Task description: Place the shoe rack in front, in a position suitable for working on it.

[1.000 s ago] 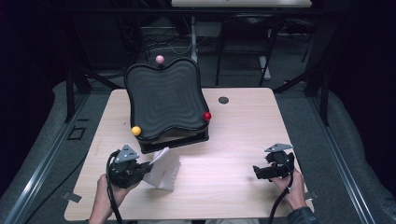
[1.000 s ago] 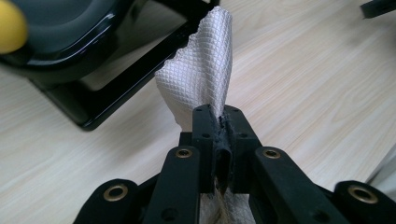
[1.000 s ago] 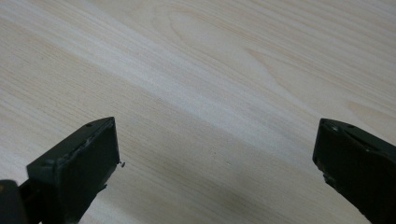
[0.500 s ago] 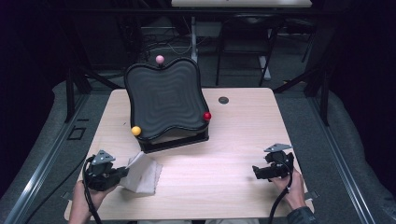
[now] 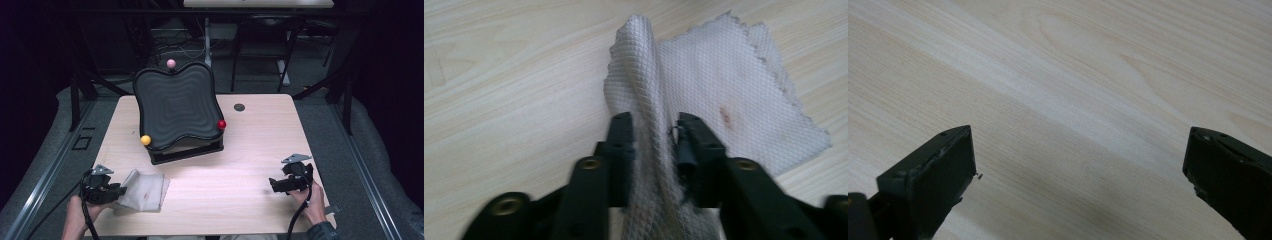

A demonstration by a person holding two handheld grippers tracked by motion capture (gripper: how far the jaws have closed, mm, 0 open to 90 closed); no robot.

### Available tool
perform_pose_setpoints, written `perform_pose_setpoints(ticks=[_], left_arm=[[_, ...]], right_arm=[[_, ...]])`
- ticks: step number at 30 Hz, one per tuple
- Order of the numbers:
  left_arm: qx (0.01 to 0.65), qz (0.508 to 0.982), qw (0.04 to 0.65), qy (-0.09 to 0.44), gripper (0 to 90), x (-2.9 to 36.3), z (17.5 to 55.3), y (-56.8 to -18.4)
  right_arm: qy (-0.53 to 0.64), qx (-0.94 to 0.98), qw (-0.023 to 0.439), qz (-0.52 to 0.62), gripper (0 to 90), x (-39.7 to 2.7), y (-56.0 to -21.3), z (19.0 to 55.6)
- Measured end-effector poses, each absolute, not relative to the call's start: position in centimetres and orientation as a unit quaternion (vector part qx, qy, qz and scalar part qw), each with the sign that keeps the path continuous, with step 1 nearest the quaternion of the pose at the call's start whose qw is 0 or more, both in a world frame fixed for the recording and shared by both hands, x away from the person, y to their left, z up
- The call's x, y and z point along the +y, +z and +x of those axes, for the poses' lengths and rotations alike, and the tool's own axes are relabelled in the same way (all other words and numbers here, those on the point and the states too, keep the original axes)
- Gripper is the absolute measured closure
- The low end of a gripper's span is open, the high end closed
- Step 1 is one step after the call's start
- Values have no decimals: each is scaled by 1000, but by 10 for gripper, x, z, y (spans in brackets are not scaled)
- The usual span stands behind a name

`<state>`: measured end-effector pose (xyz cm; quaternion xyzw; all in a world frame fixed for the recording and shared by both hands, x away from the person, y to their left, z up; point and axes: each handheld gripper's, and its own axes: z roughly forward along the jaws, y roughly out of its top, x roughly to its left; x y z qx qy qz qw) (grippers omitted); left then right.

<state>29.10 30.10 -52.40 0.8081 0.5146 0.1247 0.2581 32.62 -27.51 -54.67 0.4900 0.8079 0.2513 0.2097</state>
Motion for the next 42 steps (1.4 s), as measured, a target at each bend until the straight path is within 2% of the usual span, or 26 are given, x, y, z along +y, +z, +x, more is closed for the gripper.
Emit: perform_pose_setpoints(ticks=[2,3,4,6,7,12,14,19,23,30,32,34,37,39,40,41,42], left_arm=[[521,801,266,131,464,303,291,-521],[523,797,271,135,464,304,291,-519],[525,792,279,140,409,304,291,-516],[525,785,291,153,234,303,291,-509],[524,781,298,160,196,302,292,-506],[502,775,334,188,132,288,297,-498],[496,774,341,195,61,281,301,-496],[479,775,360,202,41,265,313,-494],[478,782,353,186,0,257,324,-494],[477,769,379,193,0,252,341,-480],[476,767,382,199,0,252,343,-478],[473,764,388,205,9,250,347,-476],[467,765,391,209,104,246,354,-473],[463,767,390,212,137,243,359,-473],[461,769,389,210,147,241,361,-473],[460,771,386,212,154,239,363,-473],[460,771,384,215,172,238,365,-472]], right_arm=[[253,808,209,490,0,-275,-547,326],[255,806,212,490,0,-274,-547,326],[258,806,210,489,0,-274,-546,326],[262,809,198,487,0,-272,-545,326],[267,809,196,485,0,-271,-545,327],[279,810,186,480,0,-266,-542,327],[291,810,184,474,0,-260,-539,328],[305,816,174,460,1,-251,-532,330],[315,817,173,451,1,-241,-525,334],[365,813,163,423,0,-217,-501,352],[369,811,174,420,2,-207,-494,359],[372,811,178,415,5,-201,-492,363],[391,817,161,392,21,-180,-486,381],[386,814,174,397,28,-174,-484,385],[395,818,156,388,33,-172,-482,391],[388,810,184,400,43,-165,-480,395],[389,818,165,391,61,-164,-476,400]])
